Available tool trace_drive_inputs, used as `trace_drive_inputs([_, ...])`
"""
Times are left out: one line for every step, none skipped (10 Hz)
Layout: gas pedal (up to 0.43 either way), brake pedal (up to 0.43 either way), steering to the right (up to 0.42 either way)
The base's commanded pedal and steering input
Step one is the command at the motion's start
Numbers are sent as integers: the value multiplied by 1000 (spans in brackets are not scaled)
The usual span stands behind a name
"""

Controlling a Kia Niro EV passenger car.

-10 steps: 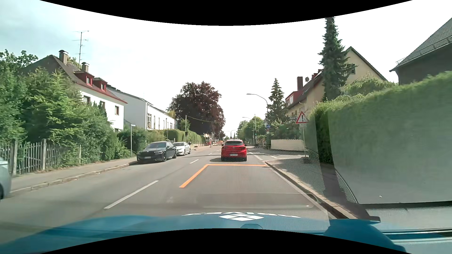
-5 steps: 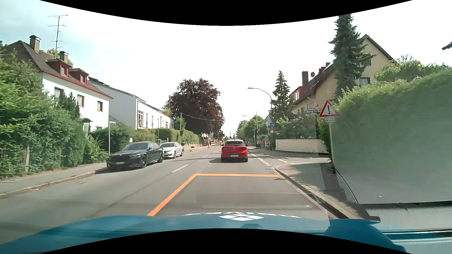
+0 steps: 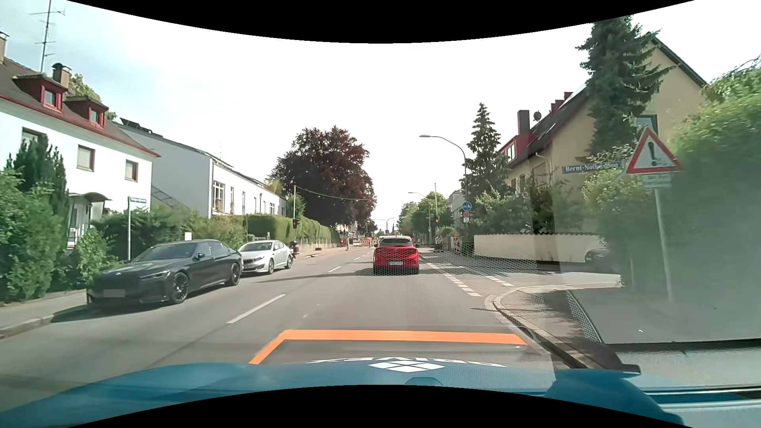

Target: Follow the waypoints while adhering to traffic rules and regulations

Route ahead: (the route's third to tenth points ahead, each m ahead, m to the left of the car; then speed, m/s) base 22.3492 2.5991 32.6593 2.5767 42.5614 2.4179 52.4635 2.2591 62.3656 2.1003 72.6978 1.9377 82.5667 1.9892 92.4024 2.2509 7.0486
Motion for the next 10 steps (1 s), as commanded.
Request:
trace_drive_inputs([39,0,1])
trace_drive_inputs([118,0,1])
trace_drive_inputs([189,0,1])
trace_drive_inputs([260,0,1])
trace_drive_inputs([287,0,1])
trace_drive_inputs([287,0,1])
trace_drive_inputs([287,0,1])
trace_drive_inputs([287,0,1])
trace_drive_inputs([287,0,1])
trace_drive_inputs([287,0,1])
